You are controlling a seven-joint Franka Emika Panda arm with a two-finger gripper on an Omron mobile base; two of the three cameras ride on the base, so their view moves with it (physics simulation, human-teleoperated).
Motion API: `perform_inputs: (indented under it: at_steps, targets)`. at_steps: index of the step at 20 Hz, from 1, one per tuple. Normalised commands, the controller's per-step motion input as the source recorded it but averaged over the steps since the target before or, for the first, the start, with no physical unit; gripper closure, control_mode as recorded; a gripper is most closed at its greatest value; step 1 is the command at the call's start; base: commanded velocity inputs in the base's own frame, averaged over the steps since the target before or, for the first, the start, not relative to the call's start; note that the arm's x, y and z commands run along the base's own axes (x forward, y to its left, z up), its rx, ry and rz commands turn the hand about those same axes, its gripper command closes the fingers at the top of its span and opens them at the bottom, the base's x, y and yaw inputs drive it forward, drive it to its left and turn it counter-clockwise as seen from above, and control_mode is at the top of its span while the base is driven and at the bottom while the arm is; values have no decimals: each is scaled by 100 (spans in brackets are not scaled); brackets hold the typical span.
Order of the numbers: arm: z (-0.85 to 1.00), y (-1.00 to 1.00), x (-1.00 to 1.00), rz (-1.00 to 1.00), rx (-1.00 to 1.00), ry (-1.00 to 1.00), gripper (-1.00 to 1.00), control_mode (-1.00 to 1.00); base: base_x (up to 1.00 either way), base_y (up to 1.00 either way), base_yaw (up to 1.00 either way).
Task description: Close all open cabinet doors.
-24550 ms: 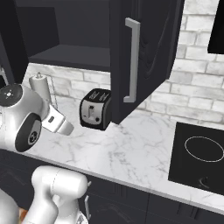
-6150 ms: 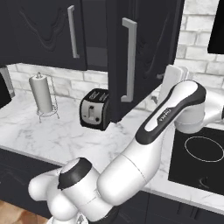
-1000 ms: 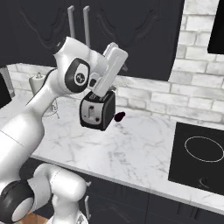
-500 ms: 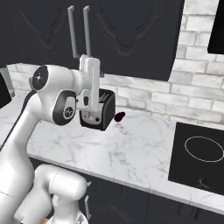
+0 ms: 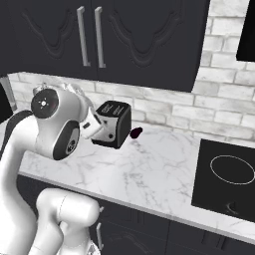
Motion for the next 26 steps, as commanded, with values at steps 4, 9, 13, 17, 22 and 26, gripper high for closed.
perform_inputs:
  at_steps: [4,9,13,17,22,26]
  targets:
    - [-13,51,-26,44,-52,29,-100,-100,0,0,0]
    - [-12,51,-20,37,-46,22,-100,-100,0,0,0]
    - [-33,56,-19,35,-39,4,-100,-100,0,0,0]
    - [-26,54,-2,27,-21,10,-100,-100,0,0,0]
    - [-21,25,0,6,-2,15,-100,-100,0,0,0]
    - [-4,6,-2,0,0,5,-100,-100,0,0,0]
